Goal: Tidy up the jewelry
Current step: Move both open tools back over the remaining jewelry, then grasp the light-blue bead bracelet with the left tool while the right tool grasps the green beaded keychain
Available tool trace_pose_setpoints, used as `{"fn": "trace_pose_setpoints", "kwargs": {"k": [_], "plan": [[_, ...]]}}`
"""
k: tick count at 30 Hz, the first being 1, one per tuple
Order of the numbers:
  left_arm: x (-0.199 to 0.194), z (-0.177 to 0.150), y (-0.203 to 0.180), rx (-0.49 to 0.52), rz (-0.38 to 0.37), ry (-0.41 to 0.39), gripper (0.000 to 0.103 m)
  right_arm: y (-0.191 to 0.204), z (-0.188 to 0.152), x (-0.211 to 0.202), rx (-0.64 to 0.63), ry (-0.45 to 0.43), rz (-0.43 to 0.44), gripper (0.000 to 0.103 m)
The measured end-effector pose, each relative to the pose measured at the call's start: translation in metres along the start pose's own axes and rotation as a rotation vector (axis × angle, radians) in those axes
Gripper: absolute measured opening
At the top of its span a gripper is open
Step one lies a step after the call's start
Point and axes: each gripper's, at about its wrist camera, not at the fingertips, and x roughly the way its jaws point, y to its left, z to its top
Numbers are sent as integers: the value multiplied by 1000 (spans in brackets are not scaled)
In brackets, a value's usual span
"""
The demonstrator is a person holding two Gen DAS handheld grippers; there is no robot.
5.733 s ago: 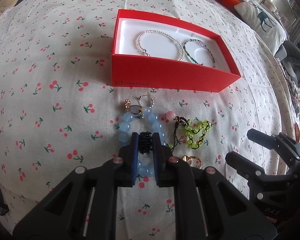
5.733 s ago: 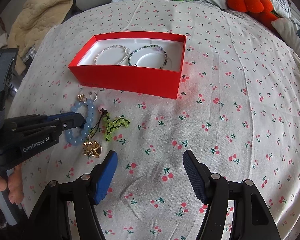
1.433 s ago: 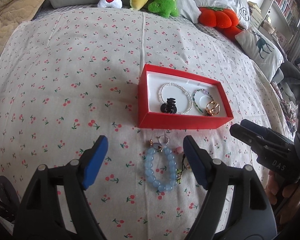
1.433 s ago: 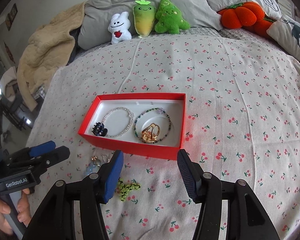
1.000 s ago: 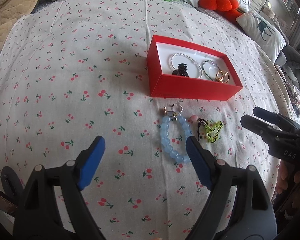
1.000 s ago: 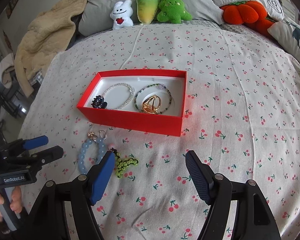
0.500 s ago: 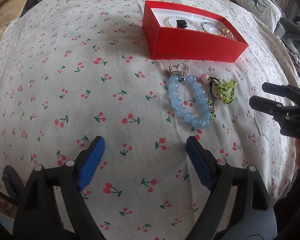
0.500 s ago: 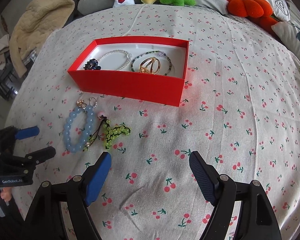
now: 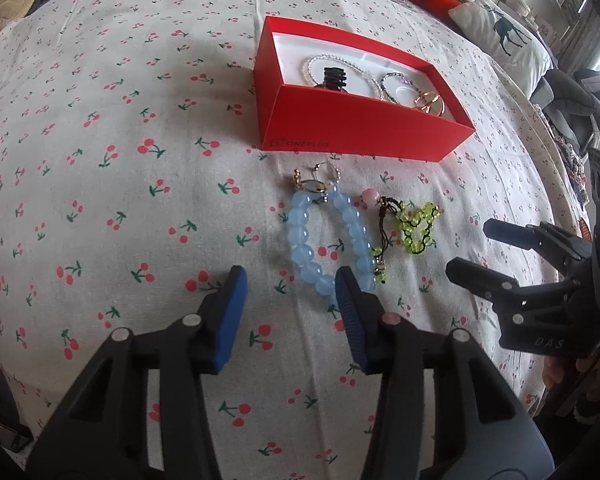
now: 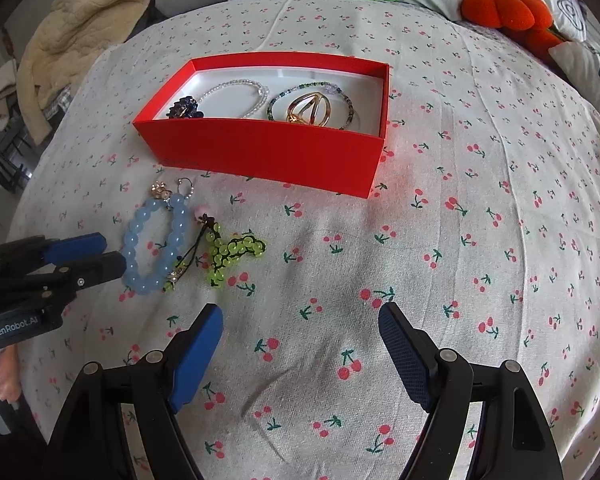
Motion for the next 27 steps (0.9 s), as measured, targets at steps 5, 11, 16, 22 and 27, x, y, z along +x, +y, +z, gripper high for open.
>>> {"fn": "trace_pose_setpoints", "kwargs": {"k": [5, 11, 16, 22, 27], "plan": [[9, 5, -8, 16, 57, 5, 42, 6, 1, 2, -12, 1, 0, 81], [11, 7, -11, 43, 143, 5, 15, 11, 6, 4, -6, 0, 6, 81], [2, 6, -2, 26, 157, 20, 13, 17, 9, 5, -3, -9, 23, 81], [-9, -6, 14, 18, 158, 29, 13, 27, 13, 8, 5, -21, 40, 81], [-16, -12, 22, 14, 152, 32, 13, 32, 19, 13, 27, -22, 46, 75]]}}
